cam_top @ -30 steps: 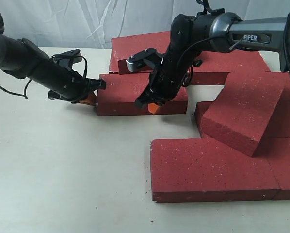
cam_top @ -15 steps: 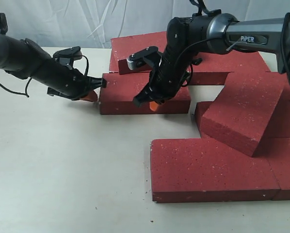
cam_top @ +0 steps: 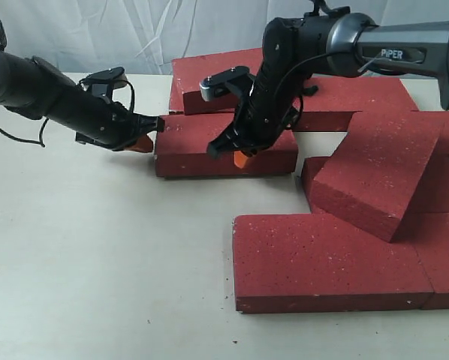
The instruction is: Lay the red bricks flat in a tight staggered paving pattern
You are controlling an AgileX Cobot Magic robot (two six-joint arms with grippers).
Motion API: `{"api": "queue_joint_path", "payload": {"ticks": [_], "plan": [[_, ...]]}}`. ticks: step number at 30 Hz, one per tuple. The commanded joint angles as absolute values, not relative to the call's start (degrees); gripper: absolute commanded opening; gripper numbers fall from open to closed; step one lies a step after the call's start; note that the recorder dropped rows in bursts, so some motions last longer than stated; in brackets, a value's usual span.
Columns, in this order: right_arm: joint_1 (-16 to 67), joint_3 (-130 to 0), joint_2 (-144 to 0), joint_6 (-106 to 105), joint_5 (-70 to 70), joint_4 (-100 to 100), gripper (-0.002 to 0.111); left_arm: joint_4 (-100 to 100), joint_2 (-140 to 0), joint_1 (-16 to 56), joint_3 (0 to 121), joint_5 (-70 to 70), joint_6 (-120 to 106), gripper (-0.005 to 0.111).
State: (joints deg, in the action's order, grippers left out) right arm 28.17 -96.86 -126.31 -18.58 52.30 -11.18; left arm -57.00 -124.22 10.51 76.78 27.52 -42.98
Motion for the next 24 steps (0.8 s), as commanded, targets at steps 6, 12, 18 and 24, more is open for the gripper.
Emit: {"api": "queue_joint_path", "payload": {"ticks": [6, 12, 18, 24], "plan": [[27.3, -97.1, -120.4, -18.6, 54.7, -9.7, -0.001, -59.8, -124.3, 11.0, 77.2, 25.6, -43.9, 0.0], [27.4, -96.8, -124.5, -20.4, 55.3, -15.0, -0.001, -58.8, -124.2, 10.3, 77.2, 24.4, -44.3, 0.0], [26.1, -96.8, -122.8, -17.7, 51.7, -8.7, -0.001, -55.5, -123.7, 7.5, 77.2, 29.2, -44.3, 0.0], [20.7, -96.8, -121.1, -10.5, 49.6, -4.8, -0.001, -57.0, -123.7, 9.0, 77.2, 30.3, -44.9, 0.0]]}}
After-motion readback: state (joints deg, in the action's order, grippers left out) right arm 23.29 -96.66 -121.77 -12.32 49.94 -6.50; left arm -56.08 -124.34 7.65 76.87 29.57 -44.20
